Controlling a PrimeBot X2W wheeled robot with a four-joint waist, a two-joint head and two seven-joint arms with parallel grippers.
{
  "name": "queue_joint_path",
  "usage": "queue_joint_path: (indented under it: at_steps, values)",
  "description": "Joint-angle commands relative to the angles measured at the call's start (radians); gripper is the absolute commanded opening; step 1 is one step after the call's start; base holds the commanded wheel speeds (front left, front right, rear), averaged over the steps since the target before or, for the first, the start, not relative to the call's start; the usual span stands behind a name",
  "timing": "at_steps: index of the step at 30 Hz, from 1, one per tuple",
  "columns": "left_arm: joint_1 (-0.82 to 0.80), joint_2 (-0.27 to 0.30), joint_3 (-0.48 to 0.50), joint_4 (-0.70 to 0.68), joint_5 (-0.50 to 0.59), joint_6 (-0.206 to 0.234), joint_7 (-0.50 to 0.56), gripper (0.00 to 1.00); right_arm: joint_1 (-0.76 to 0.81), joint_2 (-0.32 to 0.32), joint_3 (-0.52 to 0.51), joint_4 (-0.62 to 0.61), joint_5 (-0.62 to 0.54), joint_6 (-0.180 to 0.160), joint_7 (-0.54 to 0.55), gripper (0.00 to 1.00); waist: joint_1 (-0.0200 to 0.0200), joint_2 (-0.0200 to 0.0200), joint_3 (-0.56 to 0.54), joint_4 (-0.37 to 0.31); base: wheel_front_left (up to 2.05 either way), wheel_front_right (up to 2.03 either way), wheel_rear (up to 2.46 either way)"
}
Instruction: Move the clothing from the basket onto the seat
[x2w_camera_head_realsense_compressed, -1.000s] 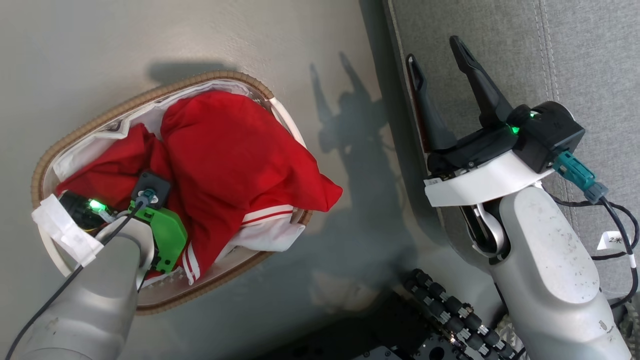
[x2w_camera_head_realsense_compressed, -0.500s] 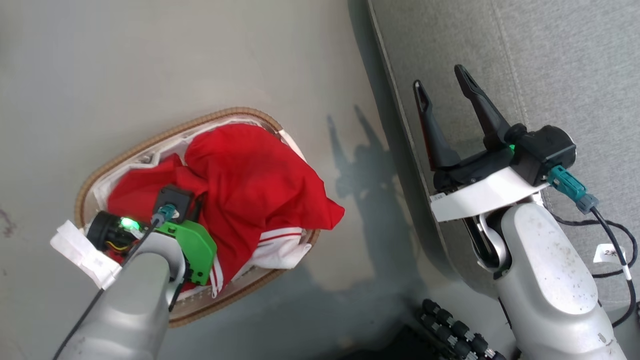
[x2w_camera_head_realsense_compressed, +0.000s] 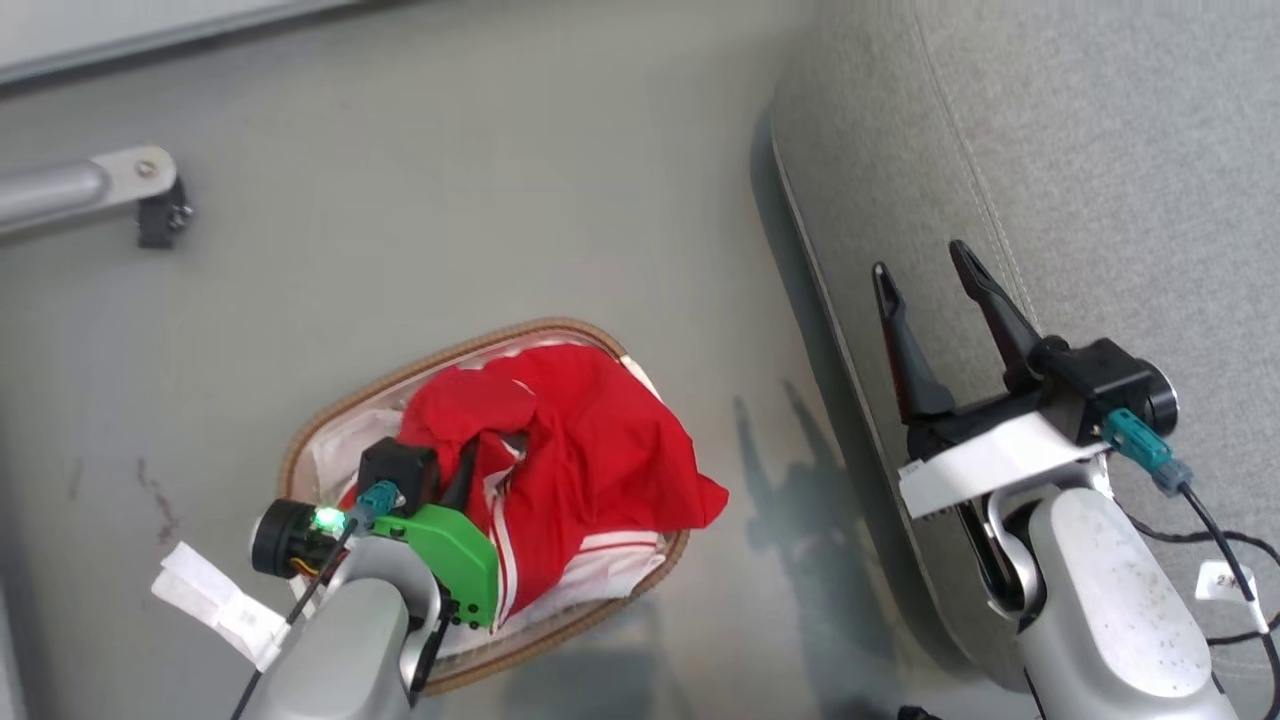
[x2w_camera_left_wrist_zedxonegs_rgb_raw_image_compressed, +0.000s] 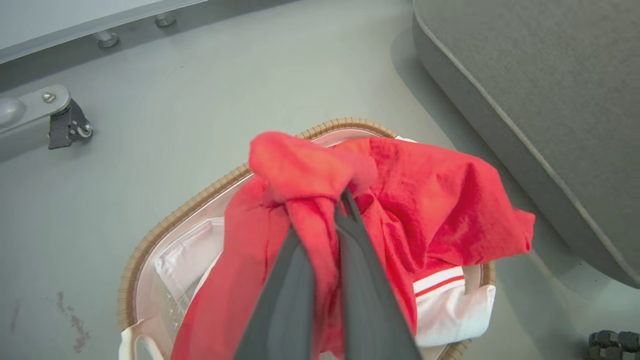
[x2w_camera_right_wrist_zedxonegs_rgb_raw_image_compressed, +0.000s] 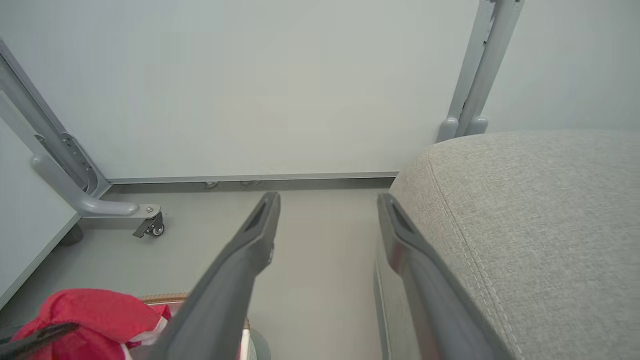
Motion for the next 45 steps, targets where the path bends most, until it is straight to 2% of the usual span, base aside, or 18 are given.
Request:
queue_joint_path:
  at_steps: [1, 13, 21, 31, 38, 45]
  values:
    - [0.025, -0.006, 0.011, -0.018, 0.009, 0.002, -0.003, 0.00, 0.028, -0.005, -0.011, 0.007, -0.006, -0.001, -0.002, 1.00, 0.0001, 0.0000, -0.112, 0.070, 0.00, 0.00, 0.00]
    - [0.121, -0.044, 0.133, -0.224, 0.044, 0.001, -0.002, 0.00, 0.162, -0.005, -0.036, 0.036, -0.030, -0.001, -0.002, 1.00, 0.0001, 0.0000, -0.280, 0.128, 0.00, 0.00, 0.00]
    - [0.136, -0.060, 0.190, -0.365, 0.060, -0.009, -0.002, 0.00, 0.220, -0.005, -0.002, 0.053, -0.031, -0.001, -0.002, 1.00, 0.0001, 0.0000, -0.358, 0.142, 0.00, 0.00, 0.00]
    - [0.109, -0.065, 0.188, -0.501, 0.024, -0.015, -0.002, 0.00, 0.257, -0.005, 0.054, 0.072, -0.034, -0.001, -0.002, 1.00, 0.0001, 0.0000, -0.403, 0.155, 0.00, 0.00, 0.00]
    - [0.098, -0.065, 0.134, -0.518, -0.005, -0.008, -0.002, 0.00, 0.228, -0.013, 0.194, 0.087, -0.048, -0.001, -0.002, 1.00, 0.0001, 0.0000, -0.403, 0.175, 0.00, 0.00, 0.00]
    - [0.071, -0.065, 0.055, -0.534, -0.037, 0.002, -0.002, 0.00, 0.116, -0.020, 0.396, 0.153, -0.025, -0.001, -0.002, 1.00, 0.0001, 0.0000, -0.387, 0.214, 0.00, 0.00, 0.00]
